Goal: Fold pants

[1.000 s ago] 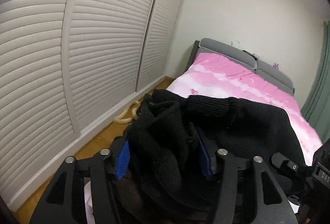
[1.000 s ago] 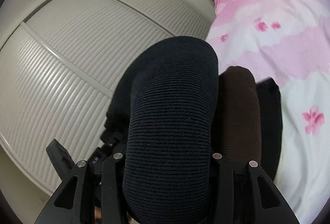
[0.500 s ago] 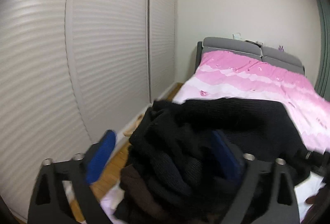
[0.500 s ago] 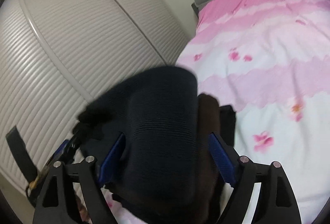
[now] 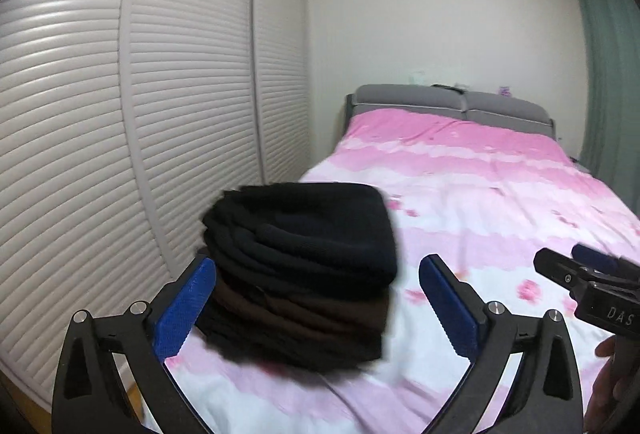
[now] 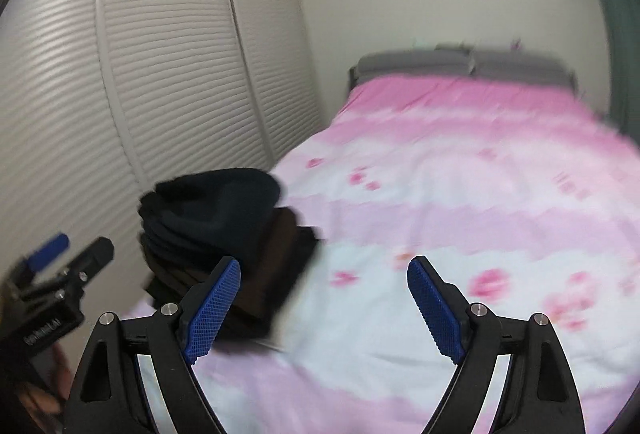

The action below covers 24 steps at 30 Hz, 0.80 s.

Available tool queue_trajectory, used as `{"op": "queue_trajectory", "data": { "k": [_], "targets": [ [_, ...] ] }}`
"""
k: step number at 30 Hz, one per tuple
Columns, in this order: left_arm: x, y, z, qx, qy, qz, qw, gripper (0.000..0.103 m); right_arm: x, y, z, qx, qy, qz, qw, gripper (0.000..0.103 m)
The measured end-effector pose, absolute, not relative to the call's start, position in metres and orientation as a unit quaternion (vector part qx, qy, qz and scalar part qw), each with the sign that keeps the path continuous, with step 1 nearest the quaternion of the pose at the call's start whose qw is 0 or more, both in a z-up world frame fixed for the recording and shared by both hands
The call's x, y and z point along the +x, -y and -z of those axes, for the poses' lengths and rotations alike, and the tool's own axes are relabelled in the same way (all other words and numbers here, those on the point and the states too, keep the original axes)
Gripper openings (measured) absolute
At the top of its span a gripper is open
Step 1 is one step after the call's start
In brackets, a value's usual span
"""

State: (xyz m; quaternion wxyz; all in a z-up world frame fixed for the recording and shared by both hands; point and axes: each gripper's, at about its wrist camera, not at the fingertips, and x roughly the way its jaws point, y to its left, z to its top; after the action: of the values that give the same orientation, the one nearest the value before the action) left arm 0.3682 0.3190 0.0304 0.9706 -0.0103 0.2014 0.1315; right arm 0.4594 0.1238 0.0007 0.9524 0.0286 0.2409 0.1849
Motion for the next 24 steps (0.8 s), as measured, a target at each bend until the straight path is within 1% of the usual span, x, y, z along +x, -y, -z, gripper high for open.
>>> {"op": "queue_trajectory", "data": {
  "k": [4,12,14,16,24],
  "targets": [
    [0.335,-0.257,-0.032,-0.022,-0.201,-0.1,0.974,0.103,0.395,-0.049,-0.014,-0.009,-0.206,-0.14,0.968,0.086],
    [0.268,-0.136,-0.027,-0.015,-0.204,-0.028,0.979,0.103,0.287,0.079,-0.024,-0.002,-0.193,-0.055,0.98,0.087],
    [0.248,-0.105,-0.023,-0.01,-0.206,-0.013,0.978,0.103,0.26,0.103,-0.02,-0.003,-0.19,-0.035,0.981,0.088],
    [0.23,-0.077,-0.018,0.002,-0.209,0.004,0.978,0.103,0.233,0.126,-0.015,0.0,-0.186,-0.019,0.982,0.094],
    [0.173,-0.02,0.0,0.001,-0.223,0.026,0.975,0.103,0.156,0.185,0.002,0.009,-0.187,0.026,0.982,0.096]
  ]
}}
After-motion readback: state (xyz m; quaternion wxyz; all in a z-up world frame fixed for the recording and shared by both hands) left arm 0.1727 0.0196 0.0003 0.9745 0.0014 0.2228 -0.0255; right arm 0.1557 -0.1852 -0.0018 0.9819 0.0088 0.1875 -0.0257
